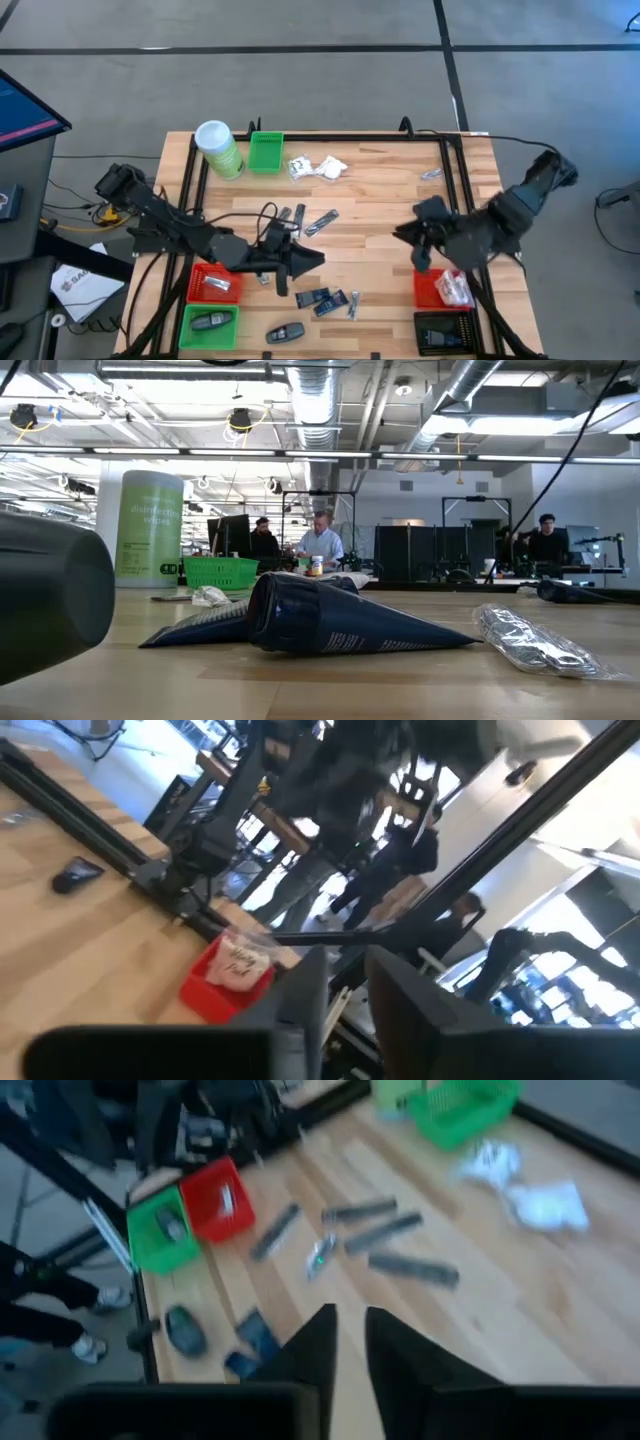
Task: Pick & Place Travel size toiletries
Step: Put the black comb into the top green bin
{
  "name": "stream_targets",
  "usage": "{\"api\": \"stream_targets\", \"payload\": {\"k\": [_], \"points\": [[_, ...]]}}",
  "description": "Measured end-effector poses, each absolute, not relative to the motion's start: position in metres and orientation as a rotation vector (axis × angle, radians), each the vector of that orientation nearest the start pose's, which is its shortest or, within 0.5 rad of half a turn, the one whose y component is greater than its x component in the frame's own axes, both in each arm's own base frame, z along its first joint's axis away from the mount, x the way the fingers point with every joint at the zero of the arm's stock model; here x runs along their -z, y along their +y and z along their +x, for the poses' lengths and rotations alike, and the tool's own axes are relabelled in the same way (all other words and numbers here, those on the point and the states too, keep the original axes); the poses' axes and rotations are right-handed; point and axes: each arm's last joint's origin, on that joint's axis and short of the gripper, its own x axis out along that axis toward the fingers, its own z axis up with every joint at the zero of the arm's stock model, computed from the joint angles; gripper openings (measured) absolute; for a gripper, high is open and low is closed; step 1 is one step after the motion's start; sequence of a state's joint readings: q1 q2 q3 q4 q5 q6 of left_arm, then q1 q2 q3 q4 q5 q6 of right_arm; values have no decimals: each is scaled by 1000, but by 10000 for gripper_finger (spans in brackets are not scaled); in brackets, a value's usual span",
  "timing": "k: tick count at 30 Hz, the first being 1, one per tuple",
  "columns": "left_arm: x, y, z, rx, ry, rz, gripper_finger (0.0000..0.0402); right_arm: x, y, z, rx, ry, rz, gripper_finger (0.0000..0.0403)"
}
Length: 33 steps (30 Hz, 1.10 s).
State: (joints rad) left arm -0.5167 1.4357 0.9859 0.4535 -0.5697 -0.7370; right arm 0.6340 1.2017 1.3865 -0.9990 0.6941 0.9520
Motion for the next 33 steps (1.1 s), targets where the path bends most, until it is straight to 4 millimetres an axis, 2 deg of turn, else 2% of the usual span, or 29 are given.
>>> {"api": "stream_targets", "payload": {"k": [3,5,13,21,28,33], "points": [[-319,-140,279,-68,24,-704,18,-395,97,202,313,510,408,8],[-322,-136,271,-80,54,-684,5,-399,85,212,291,489,421,9],[-334,-119,246,-118,143,-601,1,-403,46,260,173,399,442,4],[-345,-106,226,-118,170,-567,1,-391,17,306,87,341,497,1],[-348,-104,223,-115,168,-545,1,-374,-7,330,56,372,525,1],[-347,-103,224,-136,161,-541,0,-386,-18,338,27,349,493,1]]}}
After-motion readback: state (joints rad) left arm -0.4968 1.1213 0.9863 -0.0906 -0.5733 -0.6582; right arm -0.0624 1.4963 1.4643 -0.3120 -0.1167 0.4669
